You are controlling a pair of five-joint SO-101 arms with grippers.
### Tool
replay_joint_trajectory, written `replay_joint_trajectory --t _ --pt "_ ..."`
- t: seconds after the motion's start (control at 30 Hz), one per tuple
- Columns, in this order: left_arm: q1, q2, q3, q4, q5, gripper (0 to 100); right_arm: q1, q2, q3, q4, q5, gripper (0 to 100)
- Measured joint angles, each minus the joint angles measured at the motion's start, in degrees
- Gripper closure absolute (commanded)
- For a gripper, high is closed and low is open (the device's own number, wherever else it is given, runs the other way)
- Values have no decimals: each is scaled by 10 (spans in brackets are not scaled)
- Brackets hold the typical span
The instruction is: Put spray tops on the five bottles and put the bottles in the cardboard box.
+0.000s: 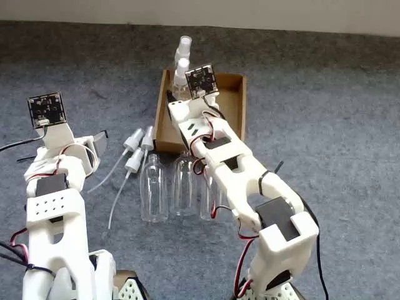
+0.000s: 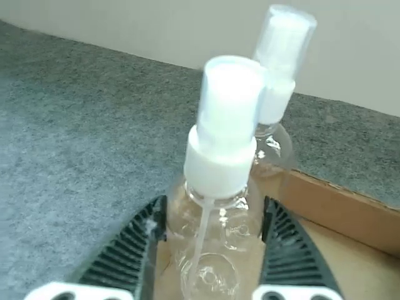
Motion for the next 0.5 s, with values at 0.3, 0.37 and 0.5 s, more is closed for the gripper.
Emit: replay_joint_trajectory --t 0.3,0.37,0.5 --pt "0 0 0 0 0 713 -5 0 0 0 0 863" --pt "0 0 0 0 0 713 -5 0 0 0 0 863" --pt "0 0 0 0 0 713 -5 0 0 0 0 863"
